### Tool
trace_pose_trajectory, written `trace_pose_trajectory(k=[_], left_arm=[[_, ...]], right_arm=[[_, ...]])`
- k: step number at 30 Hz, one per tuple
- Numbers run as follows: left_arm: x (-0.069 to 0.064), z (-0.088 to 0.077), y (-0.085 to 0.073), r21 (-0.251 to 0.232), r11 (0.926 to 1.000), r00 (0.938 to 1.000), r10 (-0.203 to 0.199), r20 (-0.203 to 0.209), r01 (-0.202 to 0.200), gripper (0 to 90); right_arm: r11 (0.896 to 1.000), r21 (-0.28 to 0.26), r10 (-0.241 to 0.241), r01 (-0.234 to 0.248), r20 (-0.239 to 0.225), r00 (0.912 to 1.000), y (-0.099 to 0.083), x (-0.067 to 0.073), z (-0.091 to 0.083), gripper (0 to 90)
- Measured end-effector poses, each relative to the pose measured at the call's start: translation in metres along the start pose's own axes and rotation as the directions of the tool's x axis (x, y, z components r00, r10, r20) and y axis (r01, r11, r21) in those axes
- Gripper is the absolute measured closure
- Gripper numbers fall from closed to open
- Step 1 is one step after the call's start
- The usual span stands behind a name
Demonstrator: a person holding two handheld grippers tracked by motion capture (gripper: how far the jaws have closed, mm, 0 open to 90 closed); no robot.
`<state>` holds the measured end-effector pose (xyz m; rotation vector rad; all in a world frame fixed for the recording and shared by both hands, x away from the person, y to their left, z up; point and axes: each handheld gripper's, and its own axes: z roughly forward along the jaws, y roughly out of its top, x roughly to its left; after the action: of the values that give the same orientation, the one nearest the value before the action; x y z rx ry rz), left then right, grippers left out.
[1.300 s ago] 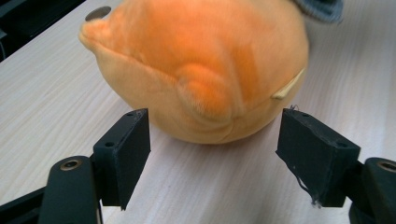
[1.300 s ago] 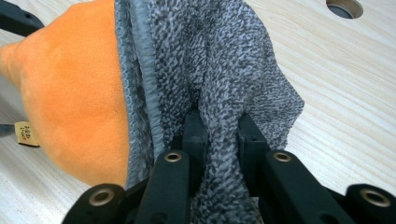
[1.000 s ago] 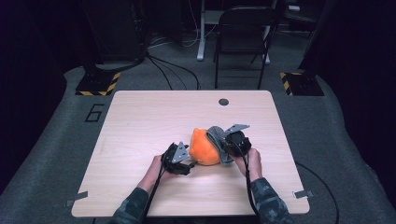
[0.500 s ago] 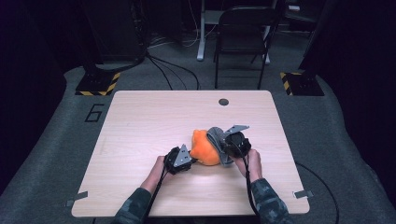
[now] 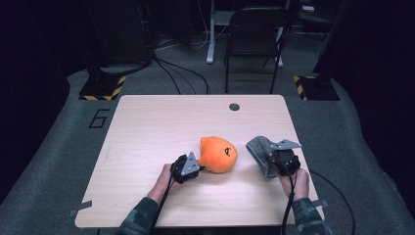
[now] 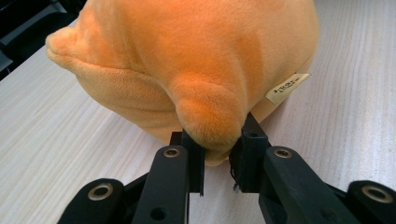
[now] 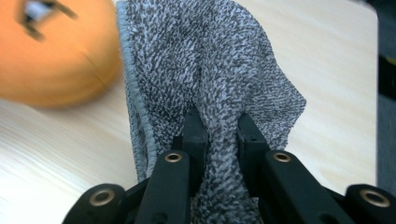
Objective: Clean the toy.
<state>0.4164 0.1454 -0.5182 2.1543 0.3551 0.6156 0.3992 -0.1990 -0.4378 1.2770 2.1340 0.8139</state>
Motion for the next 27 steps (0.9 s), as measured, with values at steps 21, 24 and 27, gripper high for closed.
trace_pose_trajectory(k=[21, 24, 27], left_arm=[[0.008, -0.021, 0.018, -0.132, 0.9752, 0.9824, -0.167, 0.084, 0.177, 83.1], [0.010, -0.029, 0.029, -0.142, 0.9605, 0.9669, -0.223, 0.124, 0.240, 83.0], [0.010, -0.035, 0.040, -0.129, 0.9518, 0.9534, -0.257, 0.157, 0.278, 82.9]], right_arm=[[0.997, 0.033, 0.070, -0.070, 0.020, 0.9974, -0.011, -0.025, 0.011, 77.6], [0.997, 0.029, 0.075, -0.076, 0.027, 0.9968, -0.011, -0.027, 0.010, 77.6], [0.997, 0.025, 0.077, -0.077, 0.032, 0.9966, -0.010, -0.028, 0.008, 77.6]])
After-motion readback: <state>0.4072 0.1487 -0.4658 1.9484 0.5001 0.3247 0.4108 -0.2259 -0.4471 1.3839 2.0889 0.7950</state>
